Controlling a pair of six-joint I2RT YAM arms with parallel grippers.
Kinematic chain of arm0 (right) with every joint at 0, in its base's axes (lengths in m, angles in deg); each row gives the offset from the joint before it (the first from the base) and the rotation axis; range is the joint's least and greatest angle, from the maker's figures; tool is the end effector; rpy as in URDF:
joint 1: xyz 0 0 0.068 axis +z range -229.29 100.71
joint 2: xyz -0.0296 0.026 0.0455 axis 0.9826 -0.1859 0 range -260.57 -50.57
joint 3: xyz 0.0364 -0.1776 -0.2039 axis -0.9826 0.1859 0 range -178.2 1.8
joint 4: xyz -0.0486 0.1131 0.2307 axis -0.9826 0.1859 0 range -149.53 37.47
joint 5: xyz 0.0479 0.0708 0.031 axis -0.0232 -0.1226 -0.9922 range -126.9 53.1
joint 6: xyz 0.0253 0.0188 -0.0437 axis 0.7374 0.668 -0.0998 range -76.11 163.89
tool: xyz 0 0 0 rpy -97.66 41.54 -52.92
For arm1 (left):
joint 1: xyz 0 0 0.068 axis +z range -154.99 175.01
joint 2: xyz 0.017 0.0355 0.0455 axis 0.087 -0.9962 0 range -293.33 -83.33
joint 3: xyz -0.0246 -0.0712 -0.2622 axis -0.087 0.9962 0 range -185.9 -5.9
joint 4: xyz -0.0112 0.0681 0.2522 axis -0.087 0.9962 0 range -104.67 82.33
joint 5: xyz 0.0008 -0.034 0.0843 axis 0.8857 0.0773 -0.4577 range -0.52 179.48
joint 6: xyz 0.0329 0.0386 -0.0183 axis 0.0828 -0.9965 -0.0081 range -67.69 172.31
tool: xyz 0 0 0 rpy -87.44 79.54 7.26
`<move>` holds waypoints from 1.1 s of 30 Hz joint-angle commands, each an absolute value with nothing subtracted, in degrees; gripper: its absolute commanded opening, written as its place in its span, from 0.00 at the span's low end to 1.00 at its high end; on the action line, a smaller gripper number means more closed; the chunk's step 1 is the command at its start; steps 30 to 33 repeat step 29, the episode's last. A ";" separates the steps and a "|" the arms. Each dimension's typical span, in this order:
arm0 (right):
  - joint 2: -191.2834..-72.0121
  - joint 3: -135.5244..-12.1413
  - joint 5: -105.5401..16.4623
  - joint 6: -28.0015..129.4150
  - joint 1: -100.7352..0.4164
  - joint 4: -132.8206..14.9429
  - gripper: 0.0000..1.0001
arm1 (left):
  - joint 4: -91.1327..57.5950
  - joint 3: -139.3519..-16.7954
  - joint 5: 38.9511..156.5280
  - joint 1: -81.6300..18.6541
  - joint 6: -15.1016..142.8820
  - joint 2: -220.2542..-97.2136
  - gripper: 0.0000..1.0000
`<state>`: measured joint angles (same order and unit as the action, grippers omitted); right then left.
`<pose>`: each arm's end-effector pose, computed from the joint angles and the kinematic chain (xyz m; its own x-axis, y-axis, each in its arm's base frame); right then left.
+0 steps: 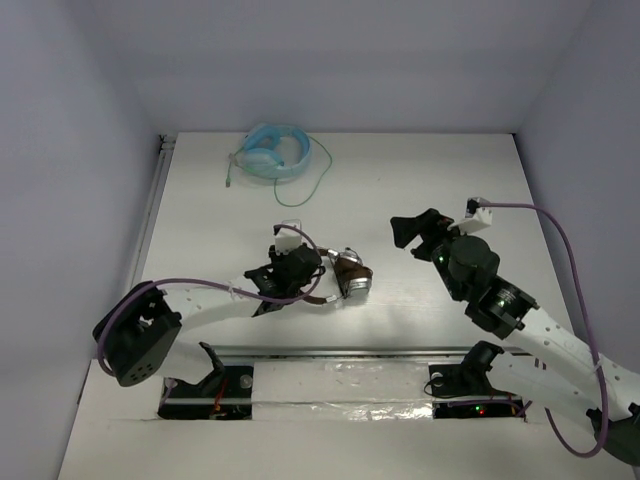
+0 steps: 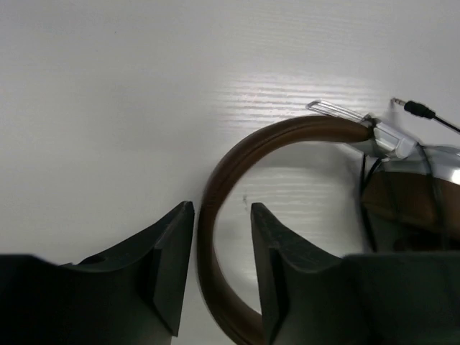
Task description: Wrap the headphones
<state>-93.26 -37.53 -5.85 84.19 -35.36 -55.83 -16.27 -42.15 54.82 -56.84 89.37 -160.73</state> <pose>0.1408 0.1102 0.3253 -0.2135 0.5637 -0.7979 -0.1148 0.7966 0.5935 0.1803 -0.1967 0.1894 -0.5405 -0.1145 -0.8335 0.0631 0.9824 -0.1758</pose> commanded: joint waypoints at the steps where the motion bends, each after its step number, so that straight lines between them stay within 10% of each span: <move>1: -92.49 -37.48 -4.64 82.39 -35.52 -54.97 0.86 | -19.77 -42.99 53.00 -56.84 89.40 -160.50 0.36; 7: -90.83 -40.91 -4.99 80.72 -35.52 -50.76 0.87 | -15.99 -45.71 49.93 -56.84 87.73 -152.62 0.78; 11: -86.87 -44.51 -5.08 79.58 -35.52 -49.16 0.76 | -14.75 -47.56 49.57 -56.84 84.93 -142.67 0.83; 12: -85.30 -44.87 -5.26 79.31 -35.52 -49.16 0.68 | -13.19 -48.09 49.75 -56.84 84.66 -140.57 0.83; 13: -84.50 -45.30 -5.34 78.88 -35.52 -48.82 0.32 | -11.95 -49.31 49.93 -56.84 84.39 -136.54 0.83; 14: -83.80 -45.74 -5.26 78.79 -35.52 -48.38 0.17 | -11.59 -50.02 50.45 -56.84 83.87 -134.59 0.83; 18: -79.84 -48.20 -4.03 78.17 -35.52 -45.22 0.00 | -11.24 -52.40 53.00 -56.84 81.32 -124.39 0.86; 21: -76.15 -48.56 -1.84 77.91 -35.52 -44.51 0.08 | -11.41 -53.19 53.88 -56.84 81.05 -117.53 0.88; 26: -74.12 -47.24 2.21 79.05 -35.52 -45.65 1.00 | -12.02 -51.79 55.63 -56.84 79.30 -110.05 0.92; 33: -76.58 -48.38 2.65 79.66 -35.52 -45.30 1.00 | -11.68 -50.73 53.90 -56.84 79.81 -110.13 0.93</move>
